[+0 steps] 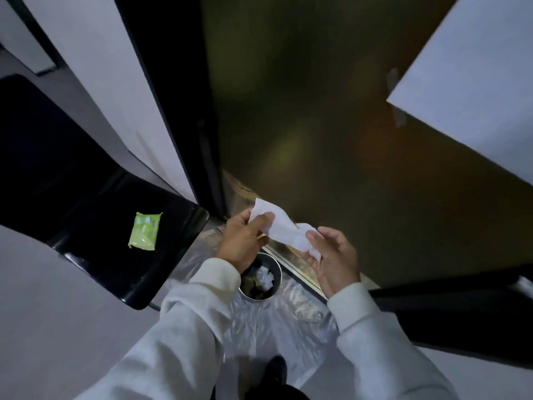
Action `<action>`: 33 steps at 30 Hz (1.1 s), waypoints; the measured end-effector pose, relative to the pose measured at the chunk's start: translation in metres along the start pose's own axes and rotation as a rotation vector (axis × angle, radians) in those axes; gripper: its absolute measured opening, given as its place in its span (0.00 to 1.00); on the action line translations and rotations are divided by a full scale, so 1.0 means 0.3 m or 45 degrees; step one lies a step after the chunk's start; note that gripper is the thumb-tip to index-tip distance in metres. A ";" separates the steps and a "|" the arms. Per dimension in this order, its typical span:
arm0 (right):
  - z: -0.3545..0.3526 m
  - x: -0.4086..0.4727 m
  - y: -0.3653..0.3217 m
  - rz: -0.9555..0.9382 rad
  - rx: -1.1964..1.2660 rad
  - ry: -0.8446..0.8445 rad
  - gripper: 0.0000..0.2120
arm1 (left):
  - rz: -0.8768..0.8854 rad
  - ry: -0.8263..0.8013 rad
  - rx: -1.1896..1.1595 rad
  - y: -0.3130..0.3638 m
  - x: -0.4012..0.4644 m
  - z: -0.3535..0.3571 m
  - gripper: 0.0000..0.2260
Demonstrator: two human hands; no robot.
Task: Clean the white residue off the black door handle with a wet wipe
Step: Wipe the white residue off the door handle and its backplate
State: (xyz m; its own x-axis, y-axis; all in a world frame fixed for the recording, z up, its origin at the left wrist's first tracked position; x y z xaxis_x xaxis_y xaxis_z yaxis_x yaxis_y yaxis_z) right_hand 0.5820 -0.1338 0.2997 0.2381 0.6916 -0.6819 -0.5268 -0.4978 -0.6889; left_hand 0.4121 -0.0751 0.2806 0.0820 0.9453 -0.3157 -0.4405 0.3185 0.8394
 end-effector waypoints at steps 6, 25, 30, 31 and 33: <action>-0.153 -0.101 -0.106 -0.133 -0.010 0.155 0.08 | 0.120 0.016 0.227 0.014 -0.088 0.203 0.03; -0.320 -0.340 -0.148 -0.427 -0.006 0.491 0.11 | 0.372 -0.459 1.316 0.028 -0.018 0.420 0.11; -0.387 -0.421 -0.184 -0.499 -0.313 0.525 0.17 | 0.252 -1.241 0.969 -0.011 -0.197 0.676 0.12; -0.405 -0.427 -0.189 -0.498 -0.311 0.543 0.18 | 0.162 -1.310 0.879 -0.031 -0.232 0.708 0.11; -0.439 -0.435 -0.201 -0.426 -0.145 0.589 0.18 | 0.040 -1.282 0.781 -0.079 -0.263 0.739 0.10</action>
State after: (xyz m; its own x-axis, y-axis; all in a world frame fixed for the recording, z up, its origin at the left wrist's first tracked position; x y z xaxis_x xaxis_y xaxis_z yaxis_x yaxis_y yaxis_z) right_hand 0.6903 -0.2630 0.3977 0.7220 0.5330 -0.4412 -0.2764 -0.3623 -0.8901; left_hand 0.6144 -0.1416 0.3837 0.8684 0.4950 -0.0301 0.0261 0.0148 0.9995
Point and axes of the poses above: each hand's wrist, its own x-axis towards the middle knuckle, its own z-axis out of the palm, y = z × x, the point moved 2 cm from there along x, towards the middle knuckle, and after that the axes turned 11 degrees about z, right-handed, at the moved point
